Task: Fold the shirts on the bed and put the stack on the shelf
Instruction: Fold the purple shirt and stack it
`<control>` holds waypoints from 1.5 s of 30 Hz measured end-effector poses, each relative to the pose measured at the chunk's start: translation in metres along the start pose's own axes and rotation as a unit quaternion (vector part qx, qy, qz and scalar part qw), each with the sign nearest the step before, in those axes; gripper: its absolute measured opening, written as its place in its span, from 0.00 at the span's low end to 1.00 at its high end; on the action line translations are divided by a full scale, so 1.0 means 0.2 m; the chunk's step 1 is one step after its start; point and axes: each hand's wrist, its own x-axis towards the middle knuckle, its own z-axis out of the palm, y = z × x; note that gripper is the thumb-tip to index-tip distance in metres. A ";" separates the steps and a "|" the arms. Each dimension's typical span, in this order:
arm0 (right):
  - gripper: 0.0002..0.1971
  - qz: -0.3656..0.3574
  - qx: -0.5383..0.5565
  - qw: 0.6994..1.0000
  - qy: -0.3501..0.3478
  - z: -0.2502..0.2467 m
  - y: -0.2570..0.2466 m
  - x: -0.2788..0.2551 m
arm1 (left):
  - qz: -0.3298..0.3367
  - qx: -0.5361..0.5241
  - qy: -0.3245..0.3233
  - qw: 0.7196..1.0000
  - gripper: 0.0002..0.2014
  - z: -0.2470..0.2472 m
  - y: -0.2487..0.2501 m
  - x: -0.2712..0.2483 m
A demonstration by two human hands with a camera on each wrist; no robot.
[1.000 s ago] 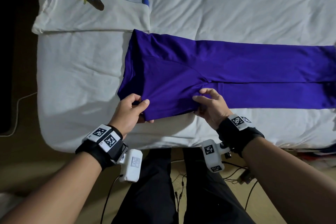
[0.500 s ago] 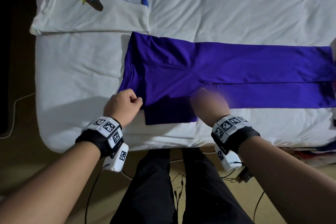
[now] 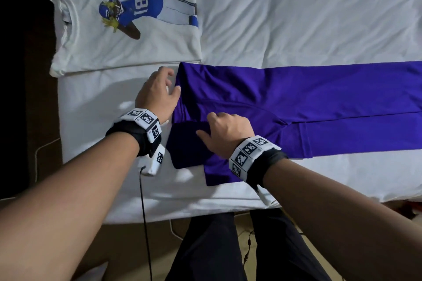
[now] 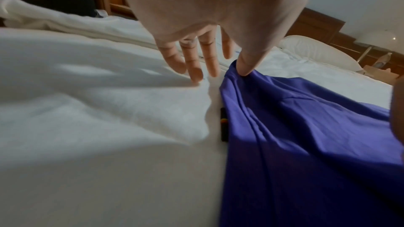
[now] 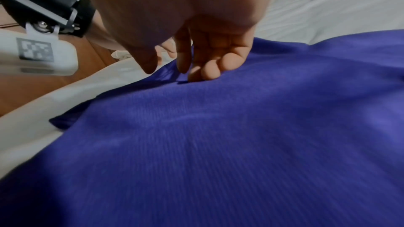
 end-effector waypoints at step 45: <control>0.46 0.003 -0.147 0.989 -0.027 0.12 0.76 -0.34 | 0.145 0.318 -0.179 0.920 0.48 0.13 -0.07 0.01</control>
